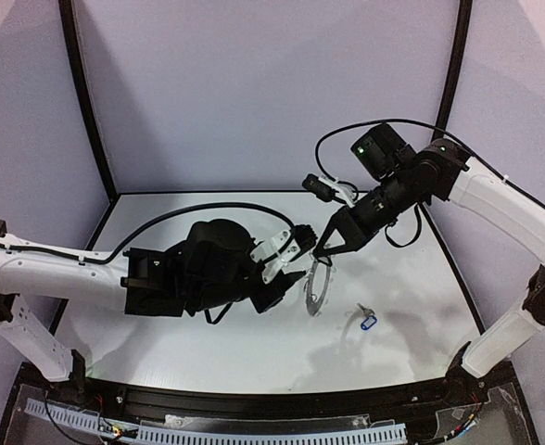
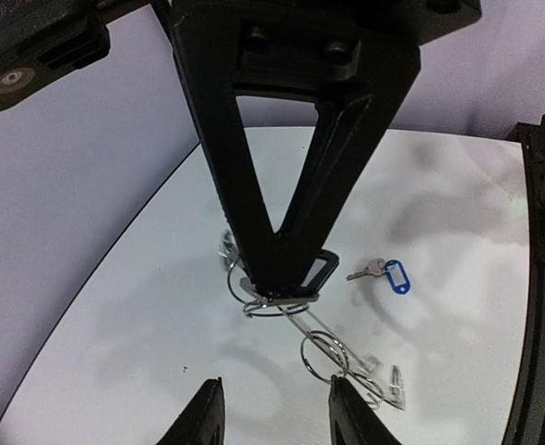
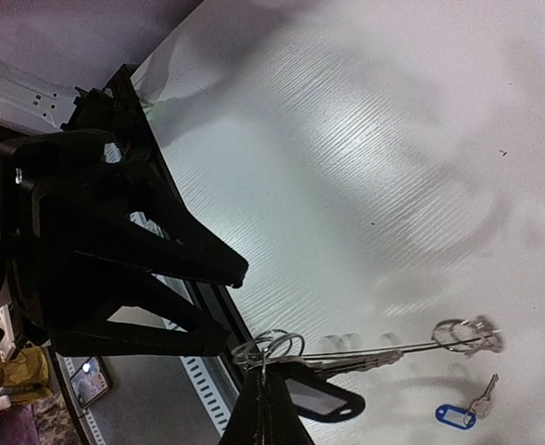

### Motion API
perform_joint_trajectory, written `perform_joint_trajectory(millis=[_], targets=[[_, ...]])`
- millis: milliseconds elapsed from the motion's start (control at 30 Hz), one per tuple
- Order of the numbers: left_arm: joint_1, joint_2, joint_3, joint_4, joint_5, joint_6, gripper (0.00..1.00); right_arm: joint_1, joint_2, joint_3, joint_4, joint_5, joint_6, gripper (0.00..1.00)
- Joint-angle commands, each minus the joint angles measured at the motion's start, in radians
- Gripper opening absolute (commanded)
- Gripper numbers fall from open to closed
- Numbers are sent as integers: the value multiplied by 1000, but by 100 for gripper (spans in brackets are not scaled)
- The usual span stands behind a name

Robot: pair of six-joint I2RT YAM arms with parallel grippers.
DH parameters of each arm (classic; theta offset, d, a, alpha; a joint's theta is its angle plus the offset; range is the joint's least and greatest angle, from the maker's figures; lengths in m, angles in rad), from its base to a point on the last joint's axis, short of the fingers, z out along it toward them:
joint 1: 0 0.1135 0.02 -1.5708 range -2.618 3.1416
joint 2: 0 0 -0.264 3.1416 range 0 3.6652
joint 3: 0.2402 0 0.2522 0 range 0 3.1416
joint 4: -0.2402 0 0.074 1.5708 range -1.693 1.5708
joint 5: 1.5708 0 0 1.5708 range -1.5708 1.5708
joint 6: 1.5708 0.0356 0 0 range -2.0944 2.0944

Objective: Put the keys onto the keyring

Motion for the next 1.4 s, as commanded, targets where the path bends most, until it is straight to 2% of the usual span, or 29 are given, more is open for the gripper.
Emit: perform_joint_trajectory(millis=[0, 200, 267, 300, 333, 433, 533, 667, 767, 833, 867, 933, 1233, 1367], targets=[[0, 0, 18, 28, 45, -39, 41, 16, -44, -17, 60, -43, 8, 0], [17, 3, 26, 29, 61, -109, 45, 20, -61, -30, 64, -25, -14, 0], [48, -9, 23, 21, 132, -186, 40, 20, -73, -39, 74, -32, -28, 0], [91, -33, -8, 53, 203, -274, 36, 22, -83, -51, 84, -54, -62, 0], [107, -44, -24, 72, 246, -297, 36, 22, -89, -58, 89, -61, -73, 0], [167, -117, -131, 206, 514, -357, 36, 22, -115, -98, 103, -108, -165, 0], [181, -159, -200, 266, 611, -350, 37, 22, -145, -143, 155, -164, -229, 0], [186, -169, -200, 228, 682, -315, 35, 24, -212, -221, 259, -299, -335, 0], [190, -164, -202, 224, 716, -291, 35, 26, -218, -214, 241, -378, -391, 0], [193, -163, -199, 220, 740, -286, 36, 29, -216, -212, 244, -376, -385, 0], [194, -165, -190, 208, 810, -267, 36, 31, -215, -209, 250, -355, -373, 0], [193, -171, -185, 195, 853, -260, 36, 32, -216, -208, 259, -335, -362, 0], [195, -190, -148, 141, 866, -205, 40, 52, -214, -213, 299, -304, -308, 0], [194, -151, -109, 108, 825, -206, 40, 61, -213, -216, 314, -282, -286, 0]])
